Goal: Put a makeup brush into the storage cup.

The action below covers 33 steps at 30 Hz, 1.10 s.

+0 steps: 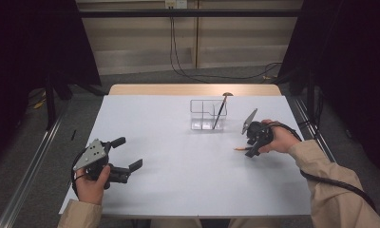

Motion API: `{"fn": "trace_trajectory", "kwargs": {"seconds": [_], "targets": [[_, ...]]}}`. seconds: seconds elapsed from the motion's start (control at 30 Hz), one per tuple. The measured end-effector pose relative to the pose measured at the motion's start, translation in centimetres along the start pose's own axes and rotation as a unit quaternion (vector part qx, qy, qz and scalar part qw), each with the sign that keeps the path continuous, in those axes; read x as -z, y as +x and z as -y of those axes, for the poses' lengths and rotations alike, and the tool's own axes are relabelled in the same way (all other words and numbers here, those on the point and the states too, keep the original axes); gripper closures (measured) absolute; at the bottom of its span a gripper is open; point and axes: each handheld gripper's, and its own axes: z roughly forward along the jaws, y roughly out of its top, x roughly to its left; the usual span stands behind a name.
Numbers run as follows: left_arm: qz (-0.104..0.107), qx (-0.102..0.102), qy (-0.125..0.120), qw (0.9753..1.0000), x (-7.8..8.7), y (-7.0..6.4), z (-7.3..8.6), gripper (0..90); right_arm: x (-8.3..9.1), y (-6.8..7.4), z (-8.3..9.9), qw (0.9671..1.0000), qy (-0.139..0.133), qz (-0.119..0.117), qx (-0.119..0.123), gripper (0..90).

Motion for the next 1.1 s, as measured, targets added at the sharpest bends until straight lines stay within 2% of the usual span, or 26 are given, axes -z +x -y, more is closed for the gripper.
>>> {"fn": "trace_trajectory", "kwargs": {"seconds": [0.4, 0.53, 0.67, 1.1], "targets": [[0.001, -0.001, 0.0, 1.0, -0.05, -0.03, 0.01, 0.0, -0.06, -0.07, -0.19, 0.9999, 0.003, -0.011, -0.008, 50.2], [0.001, -0.002, 0.001, 1.0, -0.06, -0.04, 0.0, 0.0, 0.01, -0.16, -0.18, 0.9998, 0.001, -0.01, -0.019, 57.2], [0.001, -0.001, 0.001, 1.0, -0.04, -0.02, 0.01, 0.0, 0.07, -0.23, -0.15, 0.9998, 0.0, -0.01, -0.018, 65.5], [-0.001, -0.002, 0.0, 1.0, 0.01, -0.02, -0.02, 0.0, 0.11, -0.03, -0.4, 0.9997, 0.011, -0.014, -0.016, 77.1]]}}
